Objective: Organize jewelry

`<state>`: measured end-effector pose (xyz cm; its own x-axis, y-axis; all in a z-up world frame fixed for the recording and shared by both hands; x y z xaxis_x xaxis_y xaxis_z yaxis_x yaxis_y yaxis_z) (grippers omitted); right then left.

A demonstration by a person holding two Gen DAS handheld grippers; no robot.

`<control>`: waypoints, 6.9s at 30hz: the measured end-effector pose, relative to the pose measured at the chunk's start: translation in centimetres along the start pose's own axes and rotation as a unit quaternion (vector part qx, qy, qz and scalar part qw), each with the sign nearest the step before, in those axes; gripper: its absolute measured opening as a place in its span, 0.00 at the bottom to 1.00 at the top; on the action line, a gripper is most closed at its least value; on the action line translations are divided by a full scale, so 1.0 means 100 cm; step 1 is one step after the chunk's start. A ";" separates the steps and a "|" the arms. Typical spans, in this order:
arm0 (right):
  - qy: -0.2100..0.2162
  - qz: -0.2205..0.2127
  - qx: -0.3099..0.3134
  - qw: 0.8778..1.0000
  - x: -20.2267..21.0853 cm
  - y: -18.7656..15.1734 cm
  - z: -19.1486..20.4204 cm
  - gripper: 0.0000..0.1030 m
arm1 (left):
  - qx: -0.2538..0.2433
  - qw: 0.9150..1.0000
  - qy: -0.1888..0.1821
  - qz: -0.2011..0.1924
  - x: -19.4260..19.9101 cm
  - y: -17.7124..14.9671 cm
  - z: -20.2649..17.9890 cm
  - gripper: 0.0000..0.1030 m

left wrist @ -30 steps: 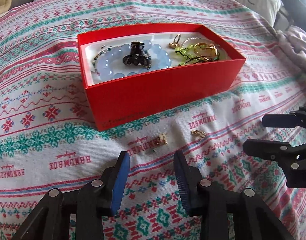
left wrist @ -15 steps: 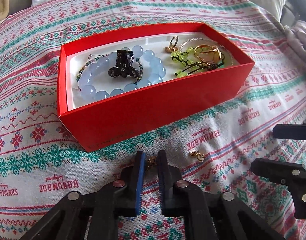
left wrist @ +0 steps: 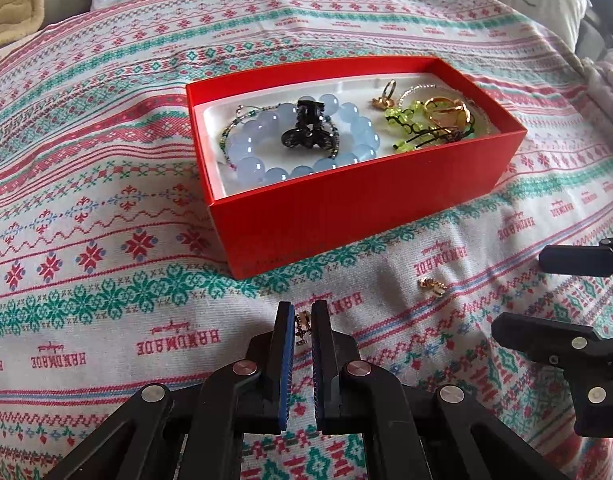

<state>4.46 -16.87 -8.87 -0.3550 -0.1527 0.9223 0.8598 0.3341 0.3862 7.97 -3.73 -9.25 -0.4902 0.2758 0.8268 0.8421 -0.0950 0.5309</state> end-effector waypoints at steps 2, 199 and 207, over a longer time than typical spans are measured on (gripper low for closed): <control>0.004 -0.002 0.007 1.000 -0.002 0.004 0.007 0.68 | 0.002 1.000 0.003 0.001 0.003 -0.002 0.004 0.03; -0.064 0.003 -0.085 0.994 0.044 0.006 -0.027 1.00 | 0.105 0.987 0.122 0.007 0.041 -0.002 0.008 0.99; -0.065 0.004 -0.085 0.994 0.043 0.006 -0.027 1.00 | 0.103 0.987 0.124 0.006 0.042 -0.002 0.008 0.99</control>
<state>4.46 -19.81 -4.65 -0.3830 -0.0250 0.9234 0.9085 0.1708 0.3815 5.90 -1.82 -6.01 -0.4989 0.0313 0.8661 0.8632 0.1072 0.4933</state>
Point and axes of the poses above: each gripper's, at about its wrist camera, not at the fingertips, and x roughly against the way its jaws point, z to its left, y to its top, the point moved 7 cm from there along -x, roughly the way its jaws point, and after that the axes turned 13 degrees about x, right-handed, at the moved point
